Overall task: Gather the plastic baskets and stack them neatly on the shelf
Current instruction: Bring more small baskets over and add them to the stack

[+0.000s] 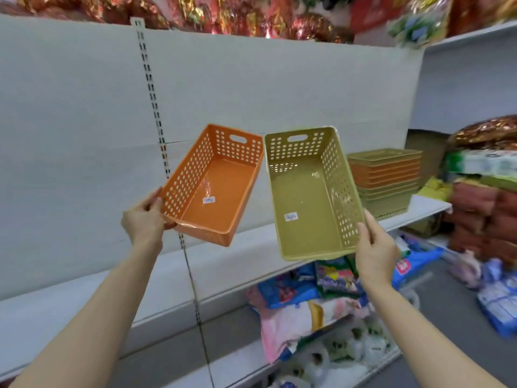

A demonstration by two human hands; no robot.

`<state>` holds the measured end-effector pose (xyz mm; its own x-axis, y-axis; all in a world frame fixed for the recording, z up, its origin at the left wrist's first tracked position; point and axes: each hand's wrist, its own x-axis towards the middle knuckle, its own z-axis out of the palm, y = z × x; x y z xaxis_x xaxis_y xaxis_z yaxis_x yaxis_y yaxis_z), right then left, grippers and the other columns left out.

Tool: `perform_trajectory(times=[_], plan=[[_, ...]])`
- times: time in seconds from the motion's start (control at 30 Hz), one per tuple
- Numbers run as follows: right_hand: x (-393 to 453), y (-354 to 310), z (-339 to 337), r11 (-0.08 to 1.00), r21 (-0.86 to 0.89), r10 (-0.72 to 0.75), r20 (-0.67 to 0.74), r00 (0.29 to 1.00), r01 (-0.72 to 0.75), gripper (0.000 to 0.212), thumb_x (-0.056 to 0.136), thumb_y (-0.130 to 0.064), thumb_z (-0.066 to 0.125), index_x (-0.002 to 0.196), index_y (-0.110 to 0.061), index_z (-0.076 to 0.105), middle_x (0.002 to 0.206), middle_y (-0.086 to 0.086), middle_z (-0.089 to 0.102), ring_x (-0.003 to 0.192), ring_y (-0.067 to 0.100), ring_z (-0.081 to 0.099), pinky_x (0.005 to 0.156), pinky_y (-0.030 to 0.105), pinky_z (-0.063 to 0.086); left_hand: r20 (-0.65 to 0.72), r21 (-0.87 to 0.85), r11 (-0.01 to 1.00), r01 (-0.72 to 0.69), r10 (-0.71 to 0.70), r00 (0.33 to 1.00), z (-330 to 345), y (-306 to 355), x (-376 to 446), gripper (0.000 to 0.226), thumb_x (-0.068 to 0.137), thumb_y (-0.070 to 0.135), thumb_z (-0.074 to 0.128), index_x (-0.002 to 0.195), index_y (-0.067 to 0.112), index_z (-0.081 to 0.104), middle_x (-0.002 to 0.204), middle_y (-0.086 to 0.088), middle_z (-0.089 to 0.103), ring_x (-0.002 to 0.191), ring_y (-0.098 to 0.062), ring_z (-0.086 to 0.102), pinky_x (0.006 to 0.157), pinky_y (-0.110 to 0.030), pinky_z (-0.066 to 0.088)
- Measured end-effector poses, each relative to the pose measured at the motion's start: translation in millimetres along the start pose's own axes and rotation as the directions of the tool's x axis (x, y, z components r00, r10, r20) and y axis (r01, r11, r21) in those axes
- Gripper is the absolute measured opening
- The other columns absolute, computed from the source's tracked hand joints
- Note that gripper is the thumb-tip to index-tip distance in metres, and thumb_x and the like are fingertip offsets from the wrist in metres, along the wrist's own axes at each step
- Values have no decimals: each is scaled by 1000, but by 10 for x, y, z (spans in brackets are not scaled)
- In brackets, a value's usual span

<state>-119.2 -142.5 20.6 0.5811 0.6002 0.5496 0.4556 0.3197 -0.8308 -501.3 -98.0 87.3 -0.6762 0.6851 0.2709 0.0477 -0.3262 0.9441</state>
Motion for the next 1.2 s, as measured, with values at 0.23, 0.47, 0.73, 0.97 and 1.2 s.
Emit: perform_trajectory(times=[0.23,0.47,0.73,0.97,1.2], plan=[[927,298,-502,1000,12,-12,-225,974,15,34,96,-14,54,130,-14,63,124,3,67,105,11,63,85,22,43,233,-105,994,-29,53,971,1607,309,57,30,100,8,54,125,15,70,115,-6,71,83,-18,70,49,-32,61],[1817,617,-1011,995,-95,-61,-380,923,26,34,96,-15,54,128,-13,64,118,10,70,105,21,65,79,17,39,399,-150,989,-11,70,914,3023,580,-92,30,99,7,53,123,14,71,114,-7,70,88,-27,70,46,-33,60],[2971,1349,-1540,989,-136,-106,-429,897,53,32,95,-17,54,123,-8,67,115,11,71,102,19,64,92,32,46,498,-106,993,-44,91,862,4604,770,-267,28,97,6,55,114,17,74,113,-10,71,84,-28,70,53,-42,62],[4090,2063,-2119,988,-114,-139,-398,907,102,36,92,-26,53,120,-8,68,114,11,71,100,7,56,83,10,42,527,-22,1000,7,5,850,5781,715,-372,29,98,1,52,116,12,72,101,-13,68,69,-23,66,46,-38,58],[4814,2696,-2124,999,4,-42,-387,921,47,29,93,-22,57,118,-13,69,108,4,71,100,15,65,75,5,47,580,109,993,-49,-24,814,6682,449,-130,28,95,-2,55,117,6,71,92,-15,67,67,-27,64,36,-35,55]])
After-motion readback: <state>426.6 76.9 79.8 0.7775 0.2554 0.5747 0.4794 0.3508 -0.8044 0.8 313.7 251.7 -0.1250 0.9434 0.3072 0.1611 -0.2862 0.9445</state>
